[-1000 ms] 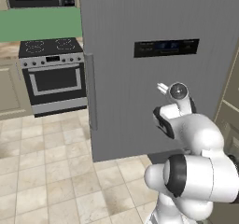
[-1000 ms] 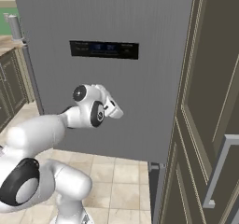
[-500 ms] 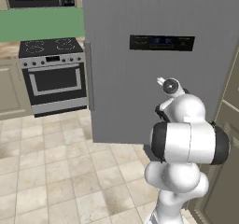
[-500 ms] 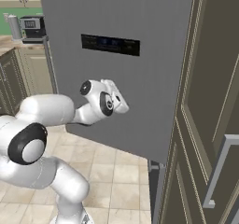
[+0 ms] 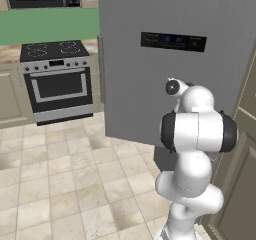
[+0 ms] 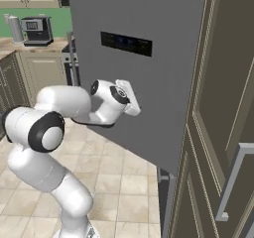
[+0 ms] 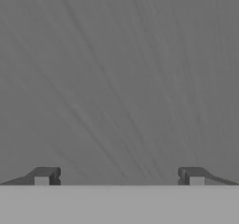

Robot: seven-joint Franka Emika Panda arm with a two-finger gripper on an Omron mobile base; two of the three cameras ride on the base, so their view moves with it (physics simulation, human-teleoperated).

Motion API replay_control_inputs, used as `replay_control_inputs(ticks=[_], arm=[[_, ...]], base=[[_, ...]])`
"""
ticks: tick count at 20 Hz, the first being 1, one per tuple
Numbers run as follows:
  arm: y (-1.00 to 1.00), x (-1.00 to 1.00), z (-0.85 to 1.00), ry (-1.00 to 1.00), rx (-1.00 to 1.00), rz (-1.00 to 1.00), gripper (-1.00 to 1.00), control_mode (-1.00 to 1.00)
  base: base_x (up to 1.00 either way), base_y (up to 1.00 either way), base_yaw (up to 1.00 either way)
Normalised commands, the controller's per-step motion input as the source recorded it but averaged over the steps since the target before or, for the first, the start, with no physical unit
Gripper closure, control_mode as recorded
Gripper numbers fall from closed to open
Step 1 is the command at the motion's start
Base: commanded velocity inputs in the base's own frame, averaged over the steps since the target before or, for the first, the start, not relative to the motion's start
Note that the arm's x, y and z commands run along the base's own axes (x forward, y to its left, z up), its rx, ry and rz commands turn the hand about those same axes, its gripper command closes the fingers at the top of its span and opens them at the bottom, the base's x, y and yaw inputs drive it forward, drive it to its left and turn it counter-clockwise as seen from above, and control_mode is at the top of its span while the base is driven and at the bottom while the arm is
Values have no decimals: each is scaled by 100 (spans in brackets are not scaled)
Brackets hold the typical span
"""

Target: Place the carrot in the correct fridge rack based on whether it is a fruit or vegetable. Finally, close the fridge door.

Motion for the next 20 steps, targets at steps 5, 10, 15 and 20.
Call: replay_control_inputs(ticks=[5, 10, 15, 20], arm=[[-30, 34, 0, -1, 0, -20, -100, -100], [-50, 18, 0, 0, 0, -22, -100, -100], [-47, 29, 0, 0, 0, -21, -100, -100], [-56, 12, 0, -3, 0, -21, -100, -100]], base=[[0, 0, 0], [0, 0, 0], [0, 0, 0], [0, 0, 0]])
